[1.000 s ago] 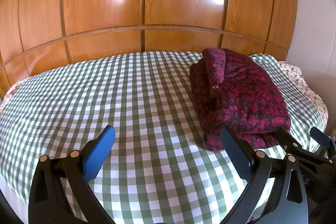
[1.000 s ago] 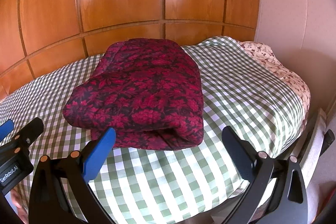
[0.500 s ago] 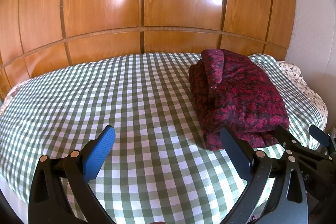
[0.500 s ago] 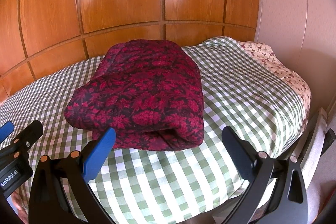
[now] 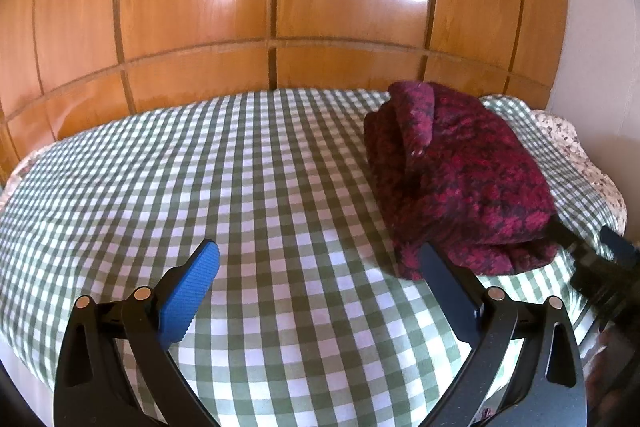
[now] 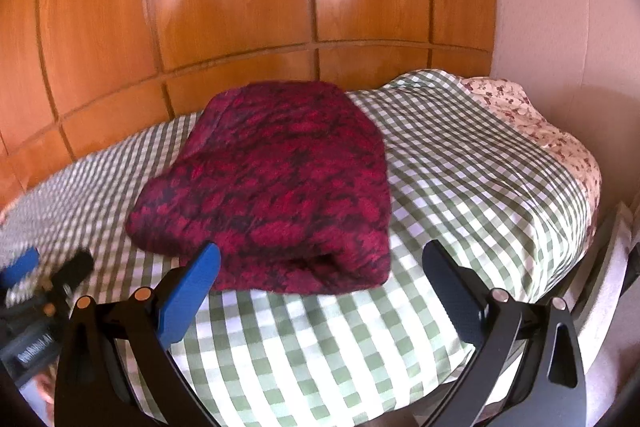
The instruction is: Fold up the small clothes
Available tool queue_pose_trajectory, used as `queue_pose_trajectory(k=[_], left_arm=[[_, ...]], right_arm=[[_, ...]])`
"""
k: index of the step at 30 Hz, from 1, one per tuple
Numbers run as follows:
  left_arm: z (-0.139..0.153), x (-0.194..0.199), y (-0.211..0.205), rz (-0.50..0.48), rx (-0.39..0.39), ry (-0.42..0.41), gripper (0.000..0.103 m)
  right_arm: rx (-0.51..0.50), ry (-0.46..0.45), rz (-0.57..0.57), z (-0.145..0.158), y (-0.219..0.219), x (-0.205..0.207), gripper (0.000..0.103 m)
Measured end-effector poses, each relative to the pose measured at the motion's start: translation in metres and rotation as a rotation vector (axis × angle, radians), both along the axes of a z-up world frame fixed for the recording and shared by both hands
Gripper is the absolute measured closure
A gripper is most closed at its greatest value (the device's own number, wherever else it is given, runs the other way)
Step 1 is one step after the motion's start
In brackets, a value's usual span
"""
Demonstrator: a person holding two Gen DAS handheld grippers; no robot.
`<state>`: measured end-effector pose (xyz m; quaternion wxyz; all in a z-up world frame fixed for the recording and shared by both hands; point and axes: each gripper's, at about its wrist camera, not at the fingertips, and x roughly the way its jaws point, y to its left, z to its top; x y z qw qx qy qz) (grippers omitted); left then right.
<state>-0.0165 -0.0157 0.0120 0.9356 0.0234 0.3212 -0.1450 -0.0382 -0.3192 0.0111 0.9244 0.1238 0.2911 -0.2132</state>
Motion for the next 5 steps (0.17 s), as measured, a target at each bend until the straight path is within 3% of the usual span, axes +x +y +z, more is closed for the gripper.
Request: queue_pose_trajectory(k=[5], left_arm=[[-0.02, 0.017, 0.004, -0.009, -0.013, 0.087, 0.004]], right_arm=[[0.079, 0.0, -0.155, -0.002, -0.067, 0.007, 0.002]])
